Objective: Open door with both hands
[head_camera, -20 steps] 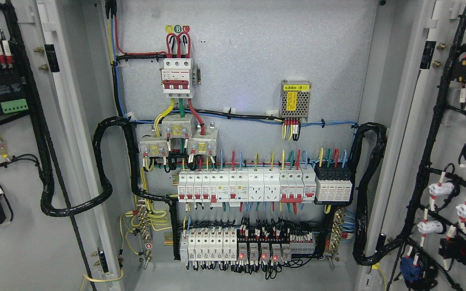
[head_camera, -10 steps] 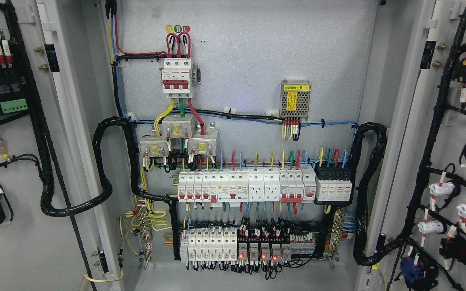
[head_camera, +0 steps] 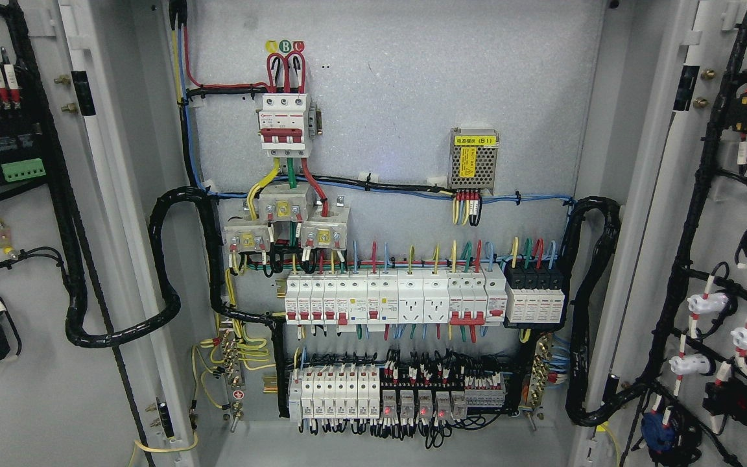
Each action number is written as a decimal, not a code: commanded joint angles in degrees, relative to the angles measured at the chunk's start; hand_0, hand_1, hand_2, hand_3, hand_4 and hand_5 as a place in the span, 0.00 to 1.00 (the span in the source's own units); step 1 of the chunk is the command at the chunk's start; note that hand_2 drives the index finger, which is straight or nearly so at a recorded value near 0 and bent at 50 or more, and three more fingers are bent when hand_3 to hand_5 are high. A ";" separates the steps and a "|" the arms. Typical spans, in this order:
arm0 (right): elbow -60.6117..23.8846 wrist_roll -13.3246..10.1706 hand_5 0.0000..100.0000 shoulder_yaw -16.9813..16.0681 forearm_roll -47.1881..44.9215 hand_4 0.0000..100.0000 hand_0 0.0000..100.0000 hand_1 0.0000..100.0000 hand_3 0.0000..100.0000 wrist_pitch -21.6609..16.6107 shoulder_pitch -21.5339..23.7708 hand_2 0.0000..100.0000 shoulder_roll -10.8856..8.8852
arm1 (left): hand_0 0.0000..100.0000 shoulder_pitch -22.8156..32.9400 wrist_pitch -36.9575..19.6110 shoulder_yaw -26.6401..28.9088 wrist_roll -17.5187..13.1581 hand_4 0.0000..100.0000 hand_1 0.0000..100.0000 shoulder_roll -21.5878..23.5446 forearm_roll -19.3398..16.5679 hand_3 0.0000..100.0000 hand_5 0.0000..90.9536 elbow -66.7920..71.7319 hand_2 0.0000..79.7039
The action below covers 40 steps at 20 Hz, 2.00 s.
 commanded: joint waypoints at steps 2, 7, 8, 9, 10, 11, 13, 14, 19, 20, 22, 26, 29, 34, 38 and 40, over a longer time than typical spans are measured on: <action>-0.85 0.14 0.00 1.91 0.49 0.00 0.22 0.00 0.00 0.01 -2.67 0.00 6.02 | 0.30 1.67 -0.06 -3.68 4.85 0.04 0.00 -4.15 -0.22 0.03 0.00 -9.40 0.03; -2.17 0.14 0.00 3.33 5.76 0.00 0.22 0.00 0.00 0.44 -4.78 0.00 12.34 | 0.30 2.63 -0.15 -9.91 14.88 0.04 0.00 -9.50 -8.01 0.03 0.00 -18.45 0.03; -2.17 0.14 0.00 3.33 7.07 0.00 0.22 0.00 0.00 1.41 -5.31 0.00 14.36 | 0.30 2.46 -0.15 -11.41 16.29 0.04 0.00 -11.43 -11.44 0.03 0.00 -19.43 0.03; -2.17 0.14 0.00 3.33 8.65 0.00 0.22 0.00 0.00 2.29 -5.84 0.00 16.47 | 0.30 2.20 -0.15 -12.64 17.43 0.04 0.00 -13.11 -14.08 0.03 0.00 -20.13 0.03; -2.17 0.14 0.00 3.33 9.97 0.00 0.22 0.00 0.00 2.82 -6.02 0.00 18.05 | 0.30 1.93 -0.15 -14.05 18.84 0.04 0.00 -15.30 -16.54 0.03 0.00 -21.09 0.03; -2.17 0.14 0.00 3.33 11.20 0.00 0.22 0.00 0.00 3.26 -6.10 0.00 19.72 | 0.30 1.93 -0.06 -15.54 20.42 0.04 0.00 -17.67 -18.39 0.03 0.00 -22.15 0.03; -2.09 0.14 0.00 3.41 13.31 0.00 0.22 0.00 0.00 4.66 -6.37 0.00 22.45 | 0.30 1.93 0.20 -18.18 24.02 0.04 0.00 -21.28 -21.56 0.03 0.00 -24.26 0.03; -2.09 0.14 0.00 3.50 14.63 0.00 0.22 0.00 0.00 5.54 -6.37 0.00 23.94 | 0.30 2.02 0.29 -20.45 25.95 0.04 0.00 -22.78 -23.23 0.03 0.00 -24.96 0.03; -0.51 0.05 0.00 4.47 17.28 0.00 0.22 0.00 0.00 10.02 -8.38 0.00 28.17 | 0.30 4.82 1.18 -30.92 35.88 0.04 0.00 -31.58 -34.65 0.03 0.00 -26.03 0.03; 0.54 -0.04 0.00 4.99 17.37 0.00 0.22 0.00 0.00 10.38 -9.26 0.00 28.79 | 0.30 5.18 0.82 -34.24 37.90 0.04 0.00 -31.58 -36.06 0.03 0.00 -26.11 0.03; 2.74 -0.04 0.00 5.00 17.45 0.00 0.22 0.00 0.00 11.43 -10.41 0.00 30.10 | 0.30 5.53 0.47 -38.83 43.86 0.04 0.00 -31.58 -36.34 0.03 0.00 -26.03 0.03; 7.92 -0.13 0.00 5.17 17.37 0.00 0.22 0.00 0.00 11.88 -13.04 0.00 30.81 | 0.30 5.89 0.56 -40.52 49.00 0.04 0.00 -31.58 -35.91 0.03 0.00 -25.85 0.03; 11.44 -0.21 0.00 5.87 17.28 0.00 0.22 0.00 0.00 11.88 -14.45 0.00 31.08 | 0.30 6.33 -0.93 -40.95 47.51 0.04 0.00 -31.58 -33.46 0.03 0.00 -24.28 0.03; 13.91 -0.39 0.00 6.23 17.02 0.00 0.22 0.00 0.00 12.92 -17.53 0.00 31.52 | 0.30 8.34 -4.80 -43.85 45.04 0.04 0.00 -31.58 -31.86 0.03 0.00 -20.93 0.03; 15.40 -0.39 0.00 6.75 16.93 0.00 0.22 0.00 0.00 13.90 -19.02 0.00 31.60 | 0.30 12.82 -7.08 -45.09 45.13 0.04 0.00 -31.58 -31.86 0.03 0.00 -21.28 0.03; 16.19 -0.48 0.00 7.19 16.93 0.00 0.22 0.00 0.00 13.90 -19.81 0.00 31.60 | 0.30 13.97 -7.53 -45.09 45.30 0.04 0.00 -31.58 -32.04 0.03 0.00 -21.37 0.03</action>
